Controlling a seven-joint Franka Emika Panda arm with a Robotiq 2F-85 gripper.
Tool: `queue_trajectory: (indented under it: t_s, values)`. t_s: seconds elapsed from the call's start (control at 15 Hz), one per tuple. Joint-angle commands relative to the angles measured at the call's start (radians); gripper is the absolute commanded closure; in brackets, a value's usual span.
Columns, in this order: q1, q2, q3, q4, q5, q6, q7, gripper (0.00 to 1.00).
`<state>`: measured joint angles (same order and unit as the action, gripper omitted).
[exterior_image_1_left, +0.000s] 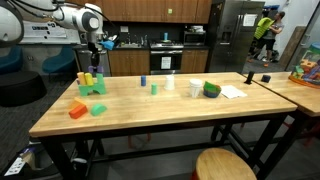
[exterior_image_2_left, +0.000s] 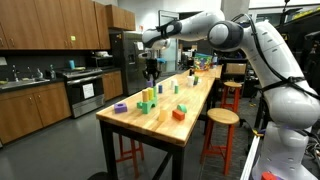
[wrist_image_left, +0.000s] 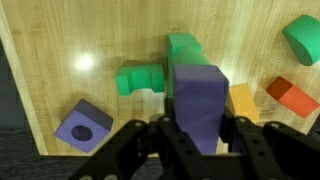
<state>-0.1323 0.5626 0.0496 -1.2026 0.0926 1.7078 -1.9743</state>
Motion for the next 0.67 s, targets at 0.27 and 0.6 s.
queue_trajectory:
  t_s: [0.27,0.6]
  values:
    - [0.002,0.018,-0.001,0.05,-0.033,-0.061,-0.029,0.84]
    - [0.005,0.023,-0.001,0.055,-0.059,-0.068,-0.061,0.84]
